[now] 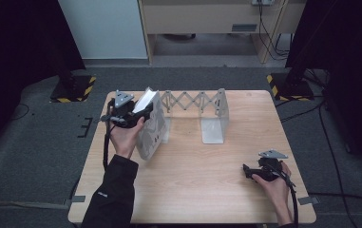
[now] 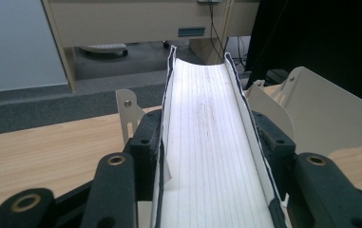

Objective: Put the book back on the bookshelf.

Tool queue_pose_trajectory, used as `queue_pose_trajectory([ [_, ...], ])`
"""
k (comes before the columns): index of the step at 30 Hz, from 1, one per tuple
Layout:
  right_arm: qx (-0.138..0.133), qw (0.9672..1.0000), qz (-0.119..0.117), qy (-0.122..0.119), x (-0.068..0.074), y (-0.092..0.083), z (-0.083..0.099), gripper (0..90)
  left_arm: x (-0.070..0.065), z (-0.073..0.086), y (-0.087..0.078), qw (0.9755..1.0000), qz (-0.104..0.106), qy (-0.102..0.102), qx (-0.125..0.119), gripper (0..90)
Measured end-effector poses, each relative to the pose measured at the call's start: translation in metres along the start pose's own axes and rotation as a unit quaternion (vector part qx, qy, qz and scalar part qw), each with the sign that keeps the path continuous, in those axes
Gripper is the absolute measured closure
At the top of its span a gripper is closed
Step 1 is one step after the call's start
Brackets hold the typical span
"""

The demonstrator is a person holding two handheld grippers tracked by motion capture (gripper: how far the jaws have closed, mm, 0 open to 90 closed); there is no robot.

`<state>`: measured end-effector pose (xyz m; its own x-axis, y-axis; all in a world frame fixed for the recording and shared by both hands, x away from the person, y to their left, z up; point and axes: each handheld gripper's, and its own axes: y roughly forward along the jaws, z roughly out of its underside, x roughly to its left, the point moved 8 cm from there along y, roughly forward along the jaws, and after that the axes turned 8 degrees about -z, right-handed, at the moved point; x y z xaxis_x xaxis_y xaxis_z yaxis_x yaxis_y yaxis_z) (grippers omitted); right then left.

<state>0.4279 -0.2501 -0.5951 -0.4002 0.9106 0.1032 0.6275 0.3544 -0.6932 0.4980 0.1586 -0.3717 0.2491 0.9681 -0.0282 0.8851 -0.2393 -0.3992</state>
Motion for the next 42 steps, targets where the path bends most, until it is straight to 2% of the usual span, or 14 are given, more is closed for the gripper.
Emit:
queue_pose_trajectory([
  [8,0.0,1.0,0.0,0.001,0.0,0.0,0.0,4.7,0.003,-0.004,0.034,0.9996,-0.024,-0.013,0.006,52.1],
  [11,0.0,1.0,0.0,0.0,0.0,0.0,0.0,4.7,0.002,-0.004,0.044,0.9994,-0.032,-0.007,0.01,52.1],
  [17,-0.001,1.0,0.0,-0.002,0.0,0.0,0.0,4.7,-0.003,-0.005,0.062,0.9988,-0.047,-0.007,0.006,52.1],
  [22,-0.001,1.0,0.0,-0.002,0.0,0.0,0.0,4.8,-0.005,-0.003,0.077,0.9981,-0.055,-0.026,0.0,52.1],
  [25,0.0,1.0,0.0,-0.002,0.0,0.0,0.0,4.8,-0.006,-0.001,0.086,0.9975,-0.066,-0.022,-0.003,52.1],
  [26,-0.001,1.0,0.0,-0.002,0.0,0.0,0.0,4.8,-0.007,0.0,0.088,0.9975,-0.069,-0.018,-0.002,52.1],
  [30,-0.001,1.0,0.0,-0.002,0.0,0.0,0.0,4.8,-0.007,0.002,0.095,0.9972,-0.07,-0.027,0.002,52.1],
  [34,0.0,1.0,0.0,-0.002,0.0,0.0,0.0,4.8,-0.008,0.005,0.099,0.997,-0.075,-0.019,0.003,52.0],
  [36,0.0,1.0,0.0,-0.002,0.0,0.0,0.0,4.8,-0.008,0.009,0.102,0.9973,-0.07,-0.023,0.006,51.9],
  [42,0.0,1.0,0.0,0.0,0.0,0.0,0.0,4.8,-0.014,0.01,0.101,0.9975,-0.07,-0.008,-0.003,51.2],
])
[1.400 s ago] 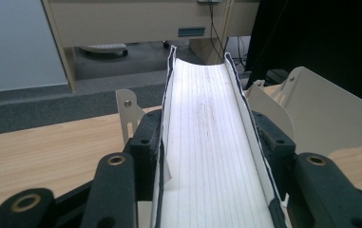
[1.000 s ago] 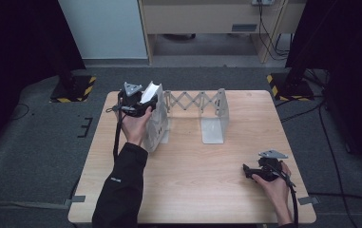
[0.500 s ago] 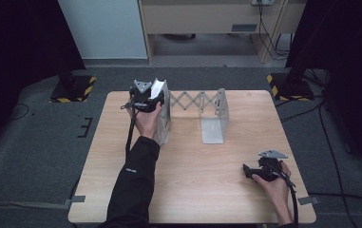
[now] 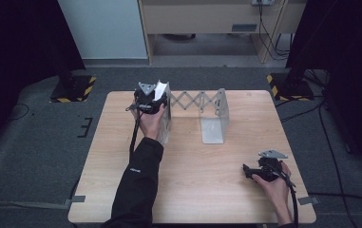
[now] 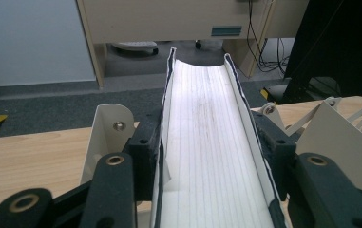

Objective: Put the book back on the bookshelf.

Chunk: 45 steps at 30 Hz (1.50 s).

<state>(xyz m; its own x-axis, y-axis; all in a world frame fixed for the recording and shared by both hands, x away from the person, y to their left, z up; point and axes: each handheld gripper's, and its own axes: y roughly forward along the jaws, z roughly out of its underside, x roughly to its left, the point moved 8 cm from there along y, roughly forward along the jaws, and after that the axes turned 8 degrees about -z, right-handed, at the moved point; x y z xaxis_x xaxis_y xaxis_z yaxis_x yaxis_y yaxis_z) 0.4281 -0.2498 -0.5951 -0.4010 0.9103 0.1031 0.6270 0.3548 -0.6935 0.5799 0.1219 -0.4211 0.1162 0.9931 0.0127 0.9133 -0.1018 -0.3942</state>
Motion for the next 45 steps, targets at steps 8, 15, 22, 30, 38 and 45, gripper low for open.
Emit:
queue_pose_trajectory([
  [8,0.0,1.0,0.001,-0.001,0.0,0.0,0.0,5.0,0.0,0.004,-0.013,0.9966,0.066,-0.032,-0.038,30.5],
  [15,0.0,1.0,0.001,-0.001,0.0,0.0,0.0,5.0,0.009,0.042,-0.032,0.9956,0.088,-0.023,-0.02,30.1],
  [22,0.0,1.0,0.001,-0.001,0.0,0.0,0.0,5.0,0.015,0.081,-0.041,0.9944,0.102,-0.024,-0.014,36.9],
  [30,0.0,1.0,0.001,-0.001,0.0,0.0,0.0,5.0,0.017,0.09,-0.04,0.9941,0.101,-0.037,-0.014,44.7],
  [38,0.0,1.0,0.001,-0.001,0.0,0.0,0.0,5.0,0.007,0.088,-0.039,0.9951,0.091,-0.035,-0.011,44.8],
  [45,-0.001,1.0,0.002,-0.001,0.0,0.0,0.0,5.1,0.002,0.095,-0.042,0.9907,0.127,-0.038,-0.032,41.3],
])
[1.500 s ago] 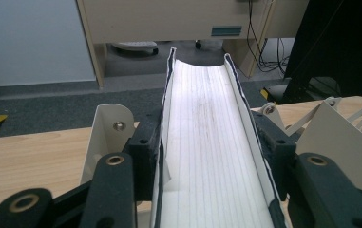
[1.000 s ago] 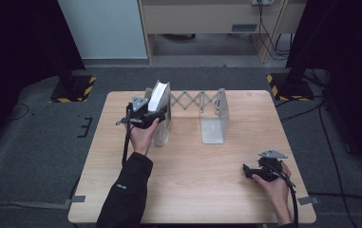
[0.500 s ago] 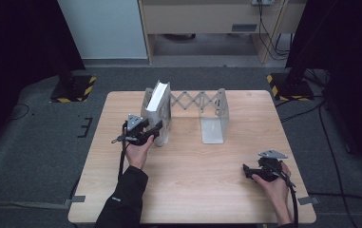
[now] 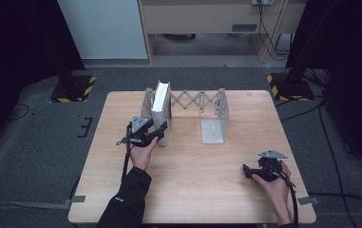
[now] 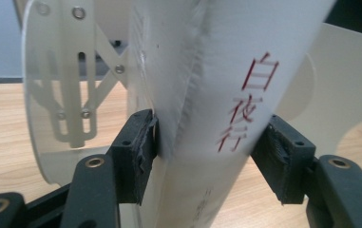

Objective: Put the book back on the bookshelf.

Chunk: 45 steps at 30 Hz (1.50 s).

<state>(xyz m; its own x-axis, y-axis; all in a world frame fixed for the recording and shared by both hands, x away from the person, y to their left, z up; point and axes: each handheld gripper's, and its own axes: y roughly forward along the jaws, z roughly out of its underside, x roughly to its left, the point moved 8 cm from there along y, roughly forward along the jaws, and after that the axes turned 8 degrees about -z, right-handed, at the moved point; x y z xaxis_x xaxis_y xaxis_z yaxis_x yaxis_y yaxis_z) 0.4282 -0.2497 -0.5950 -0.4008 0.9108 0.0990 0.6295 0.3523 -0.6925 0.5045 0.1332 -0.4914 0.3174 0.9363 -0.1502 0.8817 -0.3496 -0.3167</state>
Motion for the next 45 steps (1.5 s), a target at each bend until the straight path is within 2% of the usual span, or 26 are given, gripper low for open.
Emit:
queue_pose_trajectory([
  [4,0.0,1.0,0.0,0.0,0.0,0.0,0.0,5.2,-0.008,0.004,-0.002,0.9998,0.014,0.01,0.0,42.0],
  [6,0.0,1.0,0.0,0.0,0.0,0.0,0.0,5.3,-0.011,0.004,-0.001,0.9998,0.012,0.017,0.003,42.5],
  [14,0.0,1.0,0.0,0.0,0.0,0.0,0.0,5.3,-0.012,0.002,0.004,0.9998,0.012,0.01,0.007,41.5],
  [28,0.0,1.0,0.0,0.0,0.0,0.0,0.0,5.4,-0.009,0.002,0.003,0.9992,0.039,0.004,0.009,37.2],
  [32,0.0,1.0,0.0,0.0,0.0,0.0,0.0,5.4,-0.008,0.0,-0.012,0.9989,0.041,0.019,0.012,31.2],
  [37,0.0,1.0,0.0,0.0,0.0,0.0,0.0,5.4,0.001,0.009,-0.038,0.9983,0.045,0.021,0.031,28.0],
  [40,0.0,1.0,0.0,-0.001,0.0,0.0,0.0,5.9,0.01,0.02,-0.054,0.9974,0.045,0.022,0.051,26.1],
  [42,-0.002,1.0,-0.007,-0.006,0.001,-0.001,0.0,8.8,0.019,0.035,-0.065,0.9959,0.038,0.035,0.075,24.8],
  [45,-0.01,0.9999,-0.009,-0.007,0.001,-0.004,-0.001,21.3,0.034,0.057,-0.078,0.994,0.024,0.03,0.102,23.6],
])
